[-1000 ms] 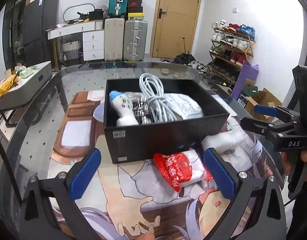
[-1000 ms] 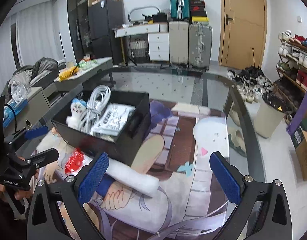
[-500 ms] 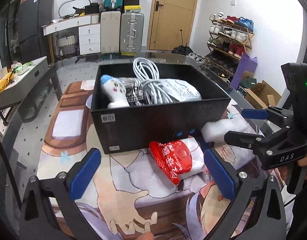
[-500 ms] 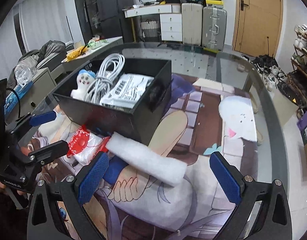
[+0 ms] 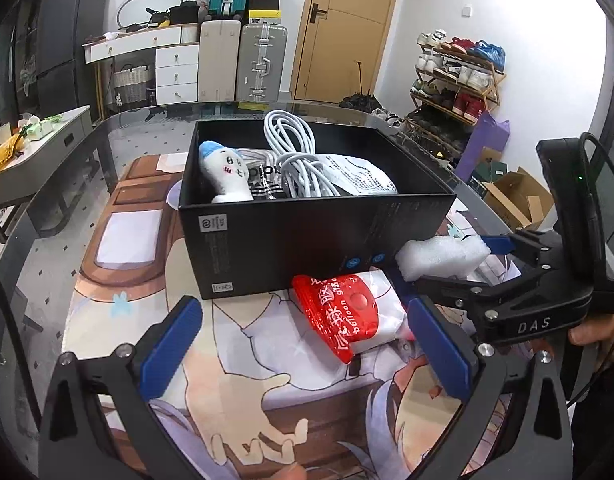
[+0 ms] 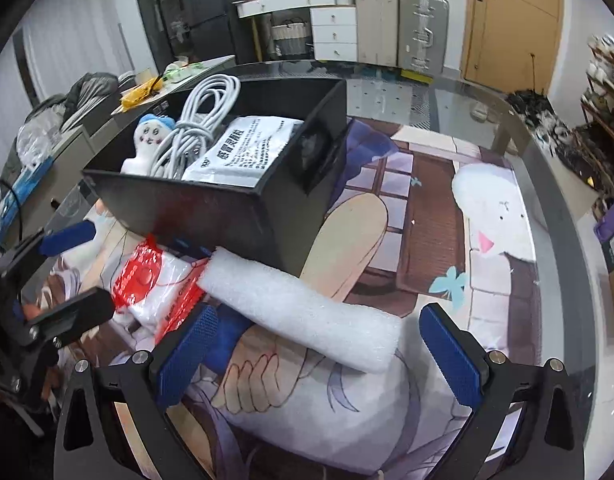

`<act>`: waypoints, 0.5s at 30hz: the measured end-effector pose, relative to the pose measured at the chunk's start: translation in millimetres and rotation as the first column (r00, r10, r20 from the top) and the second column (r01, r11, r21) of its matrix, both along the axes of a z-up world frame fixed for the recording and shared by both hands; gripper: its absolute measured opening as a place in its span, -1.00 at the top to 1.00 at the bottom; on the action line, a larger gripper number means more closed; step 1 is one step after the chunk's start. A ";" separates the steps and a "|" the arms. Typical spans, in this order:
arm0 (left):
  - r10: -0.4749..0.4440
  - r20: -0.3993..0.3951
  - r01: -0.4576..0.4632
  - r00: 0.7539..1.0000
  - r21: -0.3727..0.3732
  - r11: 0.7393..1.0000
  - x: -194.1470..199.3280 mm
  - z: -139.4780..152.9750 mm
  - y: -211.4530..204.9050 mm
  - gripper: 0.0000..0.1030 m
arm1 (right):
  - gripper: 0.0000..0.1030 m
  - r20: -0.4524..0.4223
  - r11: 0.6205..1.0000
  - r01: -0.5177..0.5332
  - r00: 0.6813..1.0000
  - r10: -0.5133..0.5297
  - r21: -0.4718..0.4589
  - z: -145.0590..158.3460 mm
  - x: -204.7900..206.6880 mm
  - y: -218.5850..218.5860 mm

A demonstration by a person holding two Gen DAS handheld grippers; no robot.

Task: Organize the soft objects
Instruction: 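Move both open grippers back toward the red bag and foam tube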

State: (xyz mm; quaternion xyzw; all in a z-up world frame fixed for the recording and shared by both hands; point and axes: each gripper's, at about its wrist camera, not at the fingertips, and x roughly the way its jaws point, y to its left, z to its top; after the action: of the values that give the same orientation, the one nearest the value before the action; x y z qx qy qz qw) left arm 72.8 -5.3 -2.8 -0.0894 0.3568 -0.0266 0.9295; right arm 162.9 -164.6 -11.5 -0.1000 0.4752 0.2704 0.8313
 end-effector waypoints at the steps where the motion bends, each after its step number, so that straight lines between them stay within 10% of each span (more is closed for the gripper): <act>1: -0.001 0.002 0.001 1.000 -0.004 1.000 -0.4 -0.2 2.5 -1.00 | -0.99 -0.001 1.000 0.008 1.000 -0.008 0.008 0.2 1.1 0.3; 15: -0.004 -0.009 0.004 1.000 -0.014 1.000 1.5 0.5 4.7 -1.00 | -0.99 -0.005 0.998 0.051 0.999 -0.051 0.025 -2.3 4.8 5.8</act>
State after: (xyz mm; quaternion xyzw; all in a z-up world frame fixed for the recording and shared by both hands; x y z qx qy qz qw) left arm 74.3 -0.6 -2.3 -0.0954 0.3609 -0.0305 0.9272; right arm 167.8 -158.8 -13.8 -0.0767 0.4759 0.2552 0.8381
